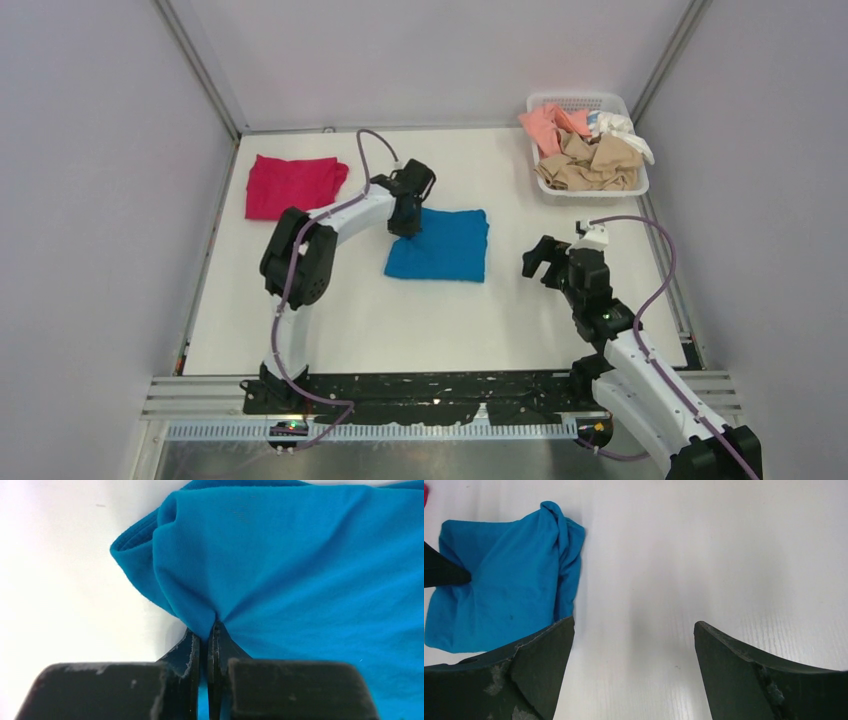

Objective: Fold and stack the t-shirts
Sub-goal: Put the neatly folded tshirt into the corner of the board with the left arm

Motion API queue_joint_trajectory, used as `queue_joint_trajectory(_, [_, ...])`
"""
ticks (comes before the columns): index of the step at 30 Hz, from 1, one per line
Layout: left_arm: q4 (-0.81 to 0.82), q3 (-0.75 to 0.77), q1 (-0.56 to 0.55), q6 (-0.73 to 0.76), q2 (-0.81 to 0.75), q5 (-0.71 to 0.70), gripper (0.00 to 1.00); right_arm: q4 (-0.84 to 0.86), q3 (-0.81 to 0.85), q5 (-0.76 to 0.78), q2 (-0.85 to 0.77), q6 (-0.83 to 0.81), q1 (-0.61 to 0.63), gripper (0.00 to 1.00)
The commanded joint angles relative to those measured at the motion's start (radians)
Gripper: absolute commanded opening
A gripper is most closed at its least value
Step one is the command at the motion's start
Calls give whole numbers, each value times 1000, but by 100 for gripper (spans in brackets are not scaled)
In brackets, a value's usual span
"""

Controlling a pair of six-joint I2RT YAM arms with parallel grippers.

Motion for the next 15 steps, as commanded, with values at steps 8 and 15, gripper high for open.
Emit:
queue_joint_trajectory(8, [52,84,75,384,-130,-460,0,90,-22,42,-23,-36,0,95])
queue_joint_trajectory(15, [167,139,132,701,-148,-534,0,91,-28,42,-8,-42,1,95])
